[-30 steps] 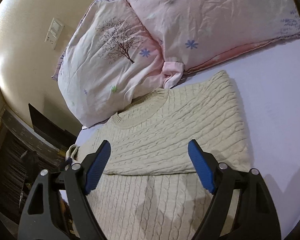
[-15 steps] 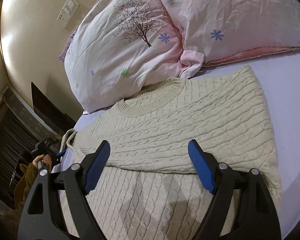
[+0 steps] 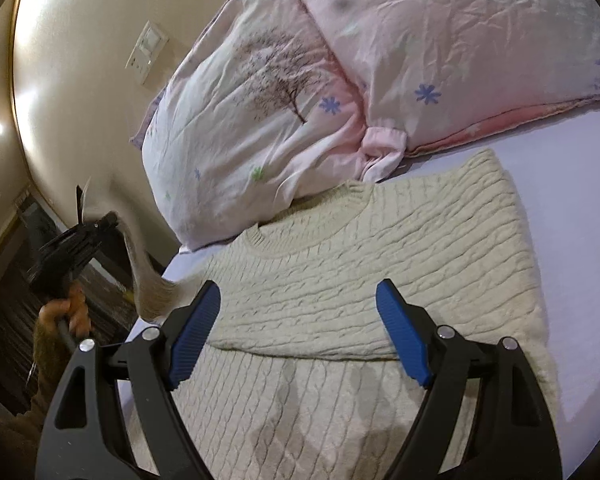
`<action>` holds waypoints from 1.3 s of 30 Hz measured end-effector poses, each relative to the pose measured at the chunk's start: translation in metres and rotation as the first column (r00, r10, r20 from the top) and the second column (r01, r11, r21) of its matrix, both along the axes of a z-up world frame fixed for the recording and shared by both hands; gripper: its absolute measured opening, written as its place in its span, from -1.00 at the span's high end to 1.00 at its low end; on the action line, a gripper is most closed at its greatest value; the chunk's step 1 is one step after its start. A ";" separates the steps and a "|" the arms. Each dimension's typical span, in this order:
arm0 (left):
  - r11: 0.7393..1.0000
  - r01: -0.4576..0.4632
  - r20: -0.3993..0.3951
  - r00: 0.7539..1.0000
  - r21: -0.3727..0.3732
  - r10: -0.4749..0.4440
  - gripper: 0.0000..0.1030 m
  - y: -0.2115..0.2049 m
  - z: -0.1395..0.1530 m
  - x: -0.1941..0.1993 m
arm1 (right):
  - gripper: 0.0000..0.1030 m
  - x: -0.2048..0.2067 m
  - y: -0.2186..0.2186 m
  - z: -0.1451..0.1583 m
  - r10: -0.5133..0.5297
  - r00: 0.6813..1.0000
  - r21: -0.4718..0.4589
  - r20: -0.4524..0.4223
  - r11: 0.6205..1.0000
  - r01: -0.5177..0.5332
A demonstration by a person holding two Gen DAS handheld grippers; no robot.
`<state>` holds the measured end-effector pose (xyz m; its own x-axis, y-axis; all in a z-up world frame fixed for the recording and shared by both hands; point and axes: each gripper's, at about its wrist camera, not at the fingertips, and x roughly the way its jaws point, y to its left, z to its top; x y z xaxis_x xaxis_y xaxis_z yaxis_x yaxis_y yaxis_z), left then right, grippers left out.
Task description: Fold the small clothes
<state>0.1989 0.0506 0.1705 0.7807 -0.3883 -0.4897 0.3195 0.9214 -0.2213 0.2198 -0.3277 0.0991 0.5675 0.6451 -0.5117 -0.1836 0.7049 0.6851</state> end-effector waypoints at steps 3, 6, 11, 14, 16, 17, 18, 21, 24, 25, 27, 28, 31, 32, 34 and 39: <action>0.937 0.330 -0.150 0.938 0.111 -0.313 0.87 -0.123 -0.048 -0.005 | -0.56 0.002 -0.012 -0.005 -0.036 0.999 0.018 -0.026 0.999 0.036; 0.881 0.446 -0.241 0.883 0.159 -0.403 0.84 -0.165 -0.078 -0.014 | -0.56 0.004 -0.028 -0.010 -0.080 0.995 0.065 -0.063 0.994 0.084; 0.947 0.317 -0.197 0.933 0.052 -0.302 -0.26 -0.089 -0.068 -0.038 | -0.36 0.006 -0.035 -0.007 -0.098 0.987 0.030 -0.125 0.994 0.103; 0.984 0.159 -0.188 0.972 0.078 -0.142 -0.30 -0.027 -0.066 -0.053 | -0.11 0.010 -0.023 -0.006 -0.076 0.984 -0.070 -0.161 0.995 0.065; 0.993 0.071 -0.221 0.974 0.090 -0.050 -0.30 0.009 -0.077 -0.068 | -0.03 0.015 -0.010 -0.008 -0.065 0.978 -0.165 -0.199 0.986 0.032; 0.995 0.048 -0.239 0.971 0.088 -0.026 -0.30 0.020 -0.084 -0.073 | 0.05 0.018 -0.002 -0.012 -0.055 0.973 -0.214 -0.223 0.977 0.007; 0.996 0.029 -0.256 0.967 0.083 -0.006 -0.31 0.027 -0.088 -0.078 | 0.06 0.019 0.006 -0.011 -0.056 0.975 -0.278 -0.214 0.960 -0.006; 0.998 -0.002 -0.294 0.956 0.057 0.019 -0.32 0.047 -0.104 -0.099 | 0.89 0.021 0.018 -0.005 -0.008 0.981 -0.294 -0.193 0.955 -0.050; 0.999 0.001 -0.309 0.951 0.039 0.011 -0.34 0.052 -0.115 -0.113 | 0.90 0.023 0.014 0.026 -0.075 0.996 -0.368 -0.049 0.928 0.052; 0.999 0.001 -0.317 0.948 0.040 0.012 -0.34 0.054 -0.119 -0.115 | 0.90 0.026 0.008 0.036 -0.118 0.993 -0.376 -0.013 0.921 0.105; 0.999 -0.001 -0.333 0.943 0.054 0.019 -0.34 0.052 -0.126 -0.117 | 0.90 0.036 -0.006 0.043 -0.212 0.977 -0.428 0.021 0.881 0.200; 0.998 -0.002 -0.342 0.940 0.064 0.024 -0.34 0.050 -0.130 -0.117 | 0.89 0.043 -0.009 0.037 -0.224 0.974 -0.477 -0.007 0.857 0.194; 0.998 -0.016 -0.343 0.939 0.059 0.035 -0.34 0.059 -0.133 -0.125 | 0.62 0.039 -0.016 0.024 -0.234 0.967 -0.479 -0.104 0.864 0.157; 0.999 -0.024 -0.338 0.940 0.041 0.037 -0.34 0.065 -0.131 -0.132 | 0.22 0.025 -0.023 0.024 -0.221 0.968 -0.448 -0.120 0.882 0.146; 0.999 -0.038 -0.334 0.942 0.011 0.039 -0.34 0.073 -0.130 -0.138 | -0.29 0.003 -0.032 0.029 -0.218 0.969 -0.428 -0.112 0.891 0.150; 0.995 -0.094 -0.364 0.928 -0.038 0.074 -0.51 0.097 -0.137 -0.157 | -0.14 -0.068 -0.056 0.022 -0.204 0.958 -0.390 -0.201 0.914 0.113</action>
<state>0.0414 0.1474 0.0337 0.5851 -0.3628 -0.7253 0.1301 0.9247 -0.3577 0.1514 -0.3834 0.1215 0.4814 0.2946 -0.8255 0.0839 0.9220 0.3780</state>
